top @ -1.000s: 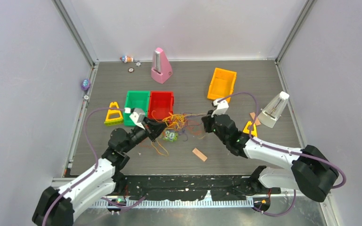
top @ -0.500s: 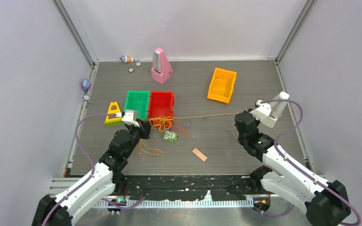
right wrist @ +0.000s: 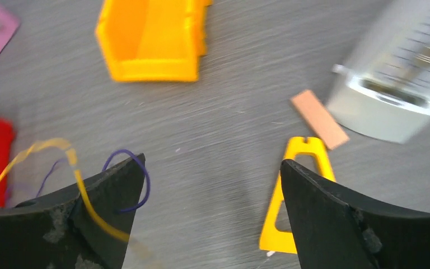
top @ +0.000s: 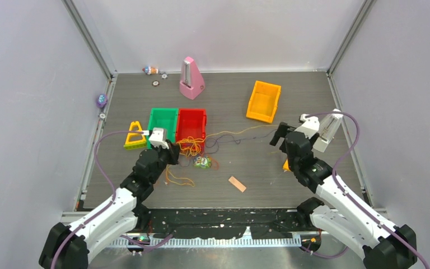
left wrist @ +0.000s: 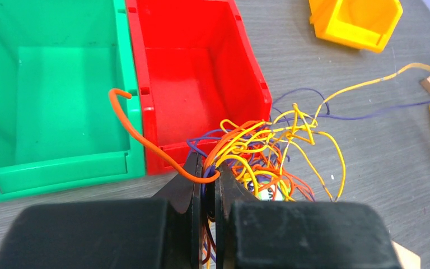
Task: Untangle the cables
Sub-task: Untie the cable.
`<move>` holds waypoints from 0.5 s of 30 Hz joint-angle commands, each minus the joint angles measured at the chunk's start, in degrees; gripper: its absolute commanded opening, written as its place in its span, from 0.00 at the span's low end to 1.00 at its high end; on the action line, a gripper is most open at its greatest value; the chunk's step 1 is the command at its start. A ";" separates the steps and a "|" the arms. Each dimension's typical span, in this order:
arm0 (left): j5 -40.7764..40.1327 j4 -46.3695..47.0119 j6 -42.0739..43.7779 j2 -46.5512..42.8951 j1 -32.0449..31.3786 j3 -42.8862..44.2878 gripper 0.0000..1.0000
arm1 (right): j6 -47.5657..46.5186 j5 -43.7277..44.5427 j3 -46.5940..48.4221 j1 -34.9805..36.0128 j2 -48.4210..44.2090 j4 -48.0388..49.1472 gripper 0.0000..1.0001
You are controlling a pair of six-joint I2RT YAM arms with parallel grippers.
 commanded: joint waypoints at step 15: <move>5.60 3.87 2.69 1.33 0.40 2.84 0.00 | -16.73 -43.99 3.00 0.09 8.38 16.82 0.97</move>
